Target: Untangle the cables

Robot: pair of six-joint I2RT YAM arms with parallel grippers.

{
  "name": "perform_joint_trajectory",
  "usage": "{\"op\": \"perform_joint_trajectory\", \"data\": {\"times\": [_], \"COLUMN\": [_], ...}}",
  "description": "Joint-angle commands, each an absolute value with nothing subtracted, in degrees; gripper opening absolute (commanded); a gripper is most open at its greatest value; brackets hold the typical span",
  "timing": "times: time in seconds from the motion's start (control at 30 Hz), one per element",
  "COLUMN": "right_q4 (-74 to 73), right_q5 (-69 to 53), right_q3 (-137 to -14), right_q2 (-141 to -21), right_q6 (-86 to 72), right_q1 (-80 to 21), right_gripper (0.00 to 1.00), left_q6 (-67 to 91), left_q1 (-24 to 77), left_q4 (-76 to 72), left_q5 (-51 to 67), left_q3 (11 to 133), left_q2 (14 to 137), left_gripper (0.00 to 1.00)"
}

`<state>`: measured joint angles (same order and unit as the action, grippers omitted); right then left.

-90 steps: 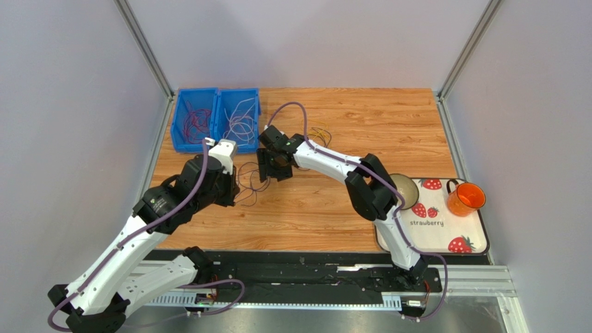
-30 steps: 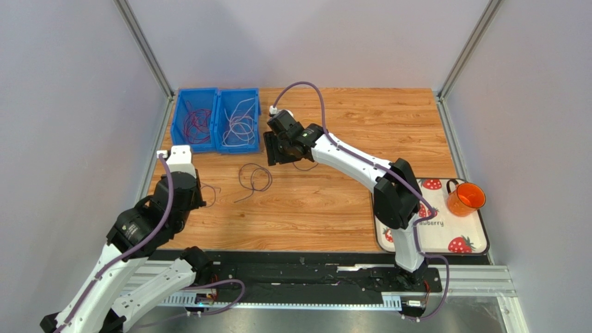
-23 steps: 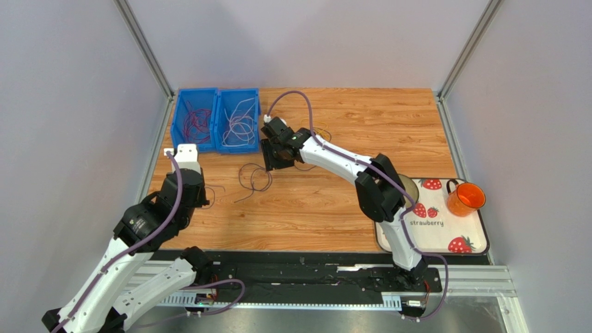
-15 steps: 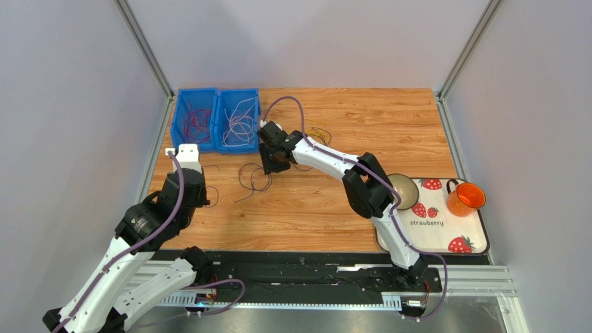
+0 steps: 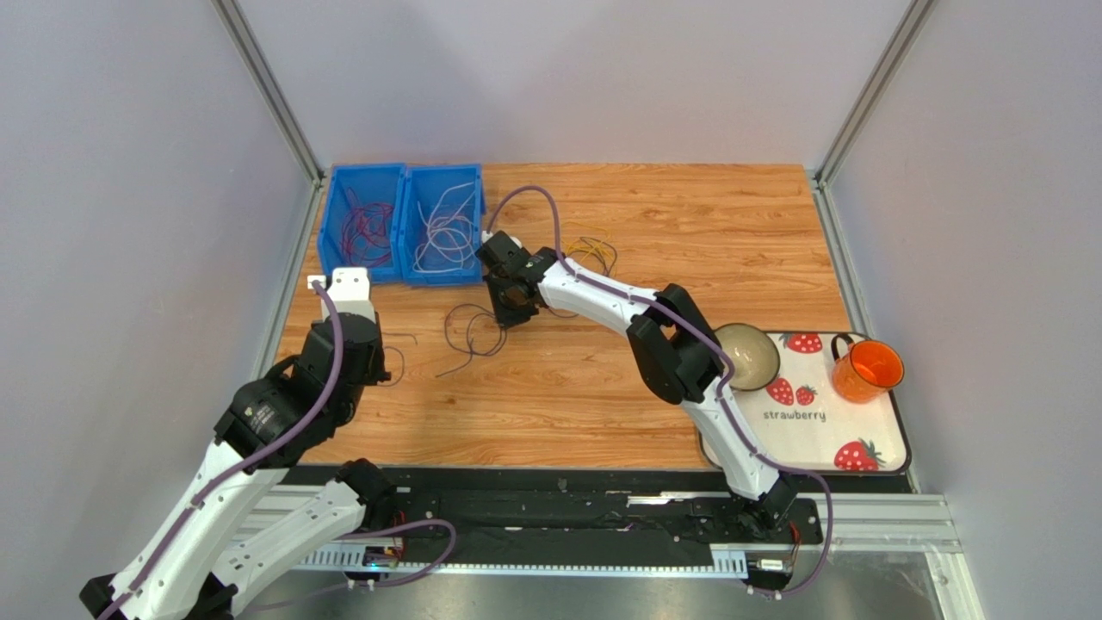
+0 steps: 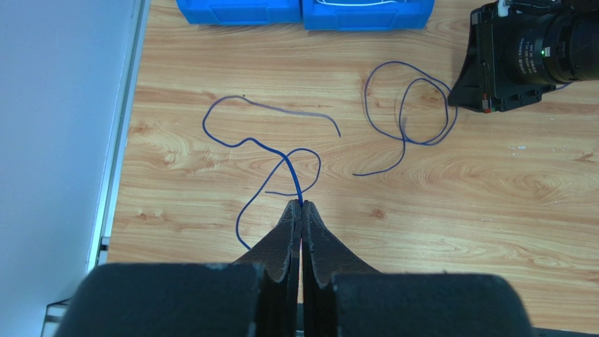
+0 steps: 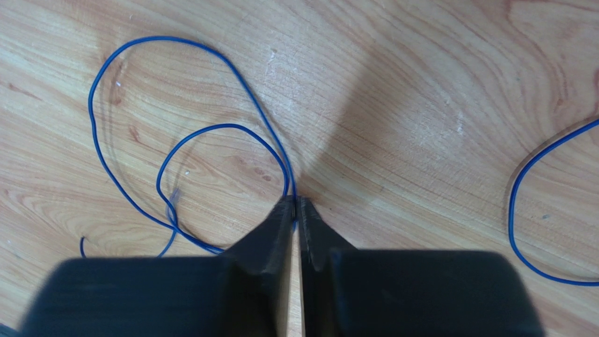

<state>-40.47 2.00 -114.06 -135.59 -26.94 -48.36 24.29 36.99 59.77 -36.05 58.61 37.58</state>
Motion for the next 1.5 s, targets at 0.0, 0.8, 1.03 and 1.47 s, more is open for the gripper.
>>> {"op": "perform_joint_trajectory", "data": {"times": [0.0,0.8,1.03,1.47], "right_q4": [-39.1,-41.2,-38.4,-39.7], "right_q5": [2.3,15.5,15.2,16.8], "right_q3": [-115.5,-97.9,-89.7,-85.3], "right_q2": [-135.1,-91.0,-83.8,-75.9], "right_q6": [-26.6,-23.0,-25.1,-23.6], "right_q1": [-48.8,-47.3,-47.3,-47.3], "right_gripper": [0.02,0.0,0.0,0.0], "left_q6": [23.6,23.3,22.7,14.9], "left_q1": [36.7,36.7,36.7,36.7], "left_q4": [58.2,57.7,56.2,50.4], "left_q5": [-36.3,-35.2,-29.9,-27.6], "left_q3": [58.4,58.4,60.5,85.6], "left_q2": [37.8,36.7,39.1,55.3], "left_gripper": [0.0,0.0,0.0,0.0]}}
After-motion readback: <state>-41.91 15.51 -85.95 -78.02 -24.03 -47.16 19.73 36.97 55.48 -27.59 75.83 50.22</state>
